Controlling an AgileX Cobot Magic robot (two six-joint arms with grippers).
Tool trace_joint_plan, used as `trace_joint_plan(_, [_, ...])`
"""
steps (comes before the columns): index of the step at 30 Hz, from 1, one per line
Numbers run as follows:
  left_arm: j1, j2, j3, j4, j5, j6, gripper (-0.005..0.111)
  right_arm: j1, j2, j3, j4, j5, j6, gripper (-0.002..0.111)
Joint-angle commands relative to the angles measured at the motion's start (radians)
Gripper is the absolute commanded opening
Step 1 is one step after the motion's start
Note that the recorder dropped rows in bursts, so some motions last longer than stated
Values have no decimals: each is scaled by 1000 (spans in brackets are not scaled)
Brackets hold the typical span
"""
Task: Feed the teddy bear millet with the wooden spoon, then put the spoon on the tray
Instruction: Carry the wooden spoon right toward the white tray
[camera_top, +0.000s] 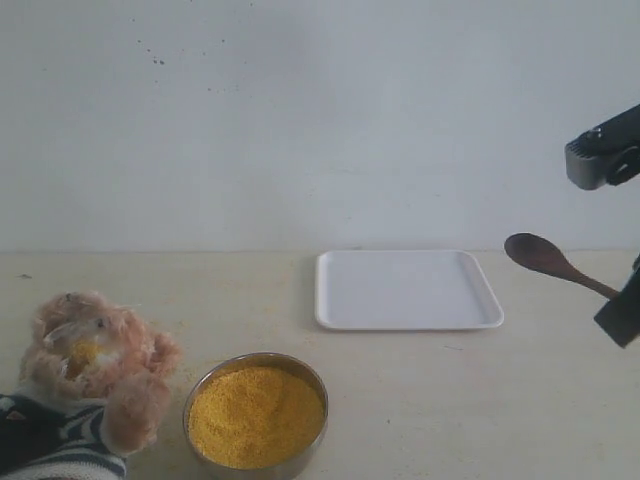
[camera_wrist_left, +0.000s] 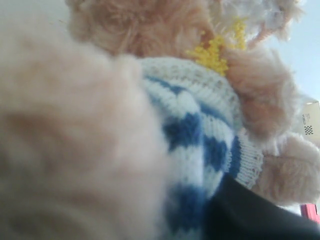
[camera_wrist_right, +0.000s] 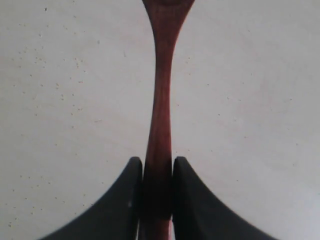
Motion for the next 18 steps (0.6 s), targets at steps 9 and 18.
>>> trace_joint_plan(9, [-2, 0, 6, -40, 32, 8, 4, -5, 32, 53, -24, -321, -24, 0])
trace_joint_plan(18, [-2, 0, 6, -20, 32, 13, 4, -5, 229, 53, -23, -452, 23, 0])
